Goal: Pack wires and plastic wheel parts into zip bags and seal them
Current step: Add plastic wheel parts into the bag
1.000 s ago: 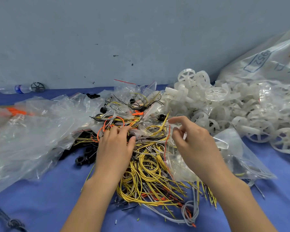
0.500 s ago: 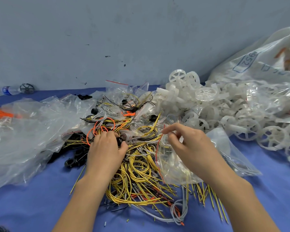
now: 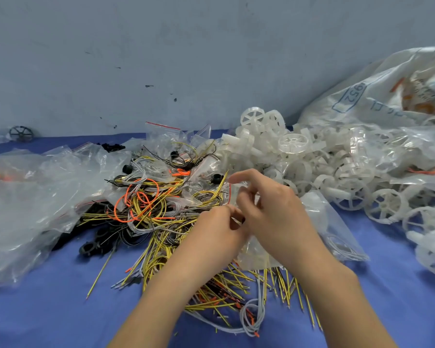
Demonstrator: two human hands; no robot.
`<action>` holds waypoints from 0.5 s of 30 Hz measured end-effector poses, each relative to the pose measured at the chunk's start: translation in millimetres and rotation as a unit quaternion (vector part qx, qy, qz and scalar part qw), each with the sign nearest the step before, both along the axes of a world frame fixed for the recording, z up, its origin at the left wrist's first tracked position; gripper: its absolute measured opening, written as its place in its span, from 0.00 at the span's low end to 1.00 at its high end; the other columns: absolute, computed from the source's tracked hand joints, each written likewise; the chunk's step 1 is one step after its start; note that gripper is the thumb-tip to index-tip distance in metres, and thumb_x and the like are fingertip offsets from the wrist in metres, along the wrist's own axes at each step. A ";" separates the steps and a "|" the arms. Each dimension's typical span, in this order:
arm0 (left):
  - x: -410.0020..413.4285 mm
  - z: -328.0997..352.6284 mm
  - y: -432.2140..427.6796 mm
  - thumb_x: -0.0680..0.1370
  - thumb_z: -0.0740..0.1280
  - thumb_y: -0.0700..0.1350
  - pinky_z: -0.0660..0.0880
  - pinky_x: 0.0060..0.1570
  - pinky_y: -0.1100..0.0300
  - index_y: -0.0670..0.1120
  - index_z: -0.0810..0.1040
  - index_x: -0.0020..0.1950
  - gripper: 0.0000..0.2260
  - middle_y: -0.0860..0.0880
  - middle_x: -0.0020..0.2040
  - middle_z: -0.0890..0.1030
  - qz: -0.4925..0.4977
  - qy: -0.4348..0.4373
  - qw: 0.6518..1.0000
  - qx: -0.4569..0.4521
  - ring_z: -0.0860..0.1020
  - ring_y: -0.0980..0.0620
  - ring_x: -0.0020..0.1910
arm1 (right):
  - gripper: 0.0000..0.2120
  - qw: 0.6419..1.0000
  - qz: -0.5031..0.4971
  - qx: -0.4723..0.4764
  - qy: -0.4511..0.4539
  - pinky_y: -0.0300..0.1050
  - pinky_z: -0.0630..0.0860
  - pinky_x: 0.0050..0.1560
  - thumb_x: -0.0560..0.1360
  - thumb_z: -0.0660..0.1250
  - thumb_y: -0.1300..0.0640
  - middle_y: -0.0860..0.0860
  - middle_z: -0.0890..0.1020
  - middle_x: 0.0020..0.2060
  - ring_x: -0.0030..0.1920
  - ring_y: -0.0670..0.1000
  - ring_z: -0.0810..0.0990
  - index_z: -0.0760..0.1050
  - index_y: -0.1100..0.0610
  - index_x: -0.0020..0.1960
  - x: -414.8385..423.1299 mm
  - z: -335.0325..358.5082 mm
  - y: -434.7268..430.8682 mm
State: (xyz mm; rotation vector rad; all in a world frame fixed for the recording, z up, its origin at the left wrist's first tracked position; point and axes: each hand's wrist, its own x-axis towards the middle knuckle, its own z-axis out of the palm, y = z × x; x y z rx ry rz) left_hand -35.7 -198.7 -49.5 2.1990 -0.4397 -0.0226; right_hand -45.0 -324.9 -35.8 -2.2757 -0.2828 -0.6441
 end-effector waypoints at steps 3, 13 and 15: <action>5.9 1.1 -8.5 0.73 0.60 0.38 0.66 0.24 0.64 0.46 0.73 0.27 0.14 0.51 0.21 0.76 -0.007 -0.013 1.000 -0.007 0.73 0.56 0.21 | 0.11 1.000 -0.001 -0.020 -0.019 0.45 0.69 0.41 0.79 0.61 0.56 0.37 0.72 0.37 0.35 0.41 0.69 0.76 0.42 0.56 -0.4 4.1 2.6; 17.3 13.9 13.5 0.82 0.61 0.46 0.69 0.25 0.64 0.49 0.82 0.47 0.10 0.53 0.31 0.81 0.018 -0.026 0.983 -0.180 0.73 0.57 0.23 | 0.09 1.000 0.009 -0.003 -0.021 0.42 0.70 0.37 0.79 0.61 0.54 0.37 0.72 0.34 0.33 0.39 0.72 0.77 0.42 0.55 4.2 3.7 -3.6; 21.8 11.7 24.7 0.82 0.61 0.47 0.70 0.25 0.64 0.51 0.82 0.50 0.09 0.52 0.37 0.83 0.070 -0.039 0.976 -0.202 0.75 0.56 0.26 | 0.10 1.000 0.007 -0.009 -0.006 0.43 0.69 0.36 0.80 0.61 0.54 0.37 0.71 0.34 0.32 0.39 0.70 0.77 0.43 0.55 5.8 0.7 -2.5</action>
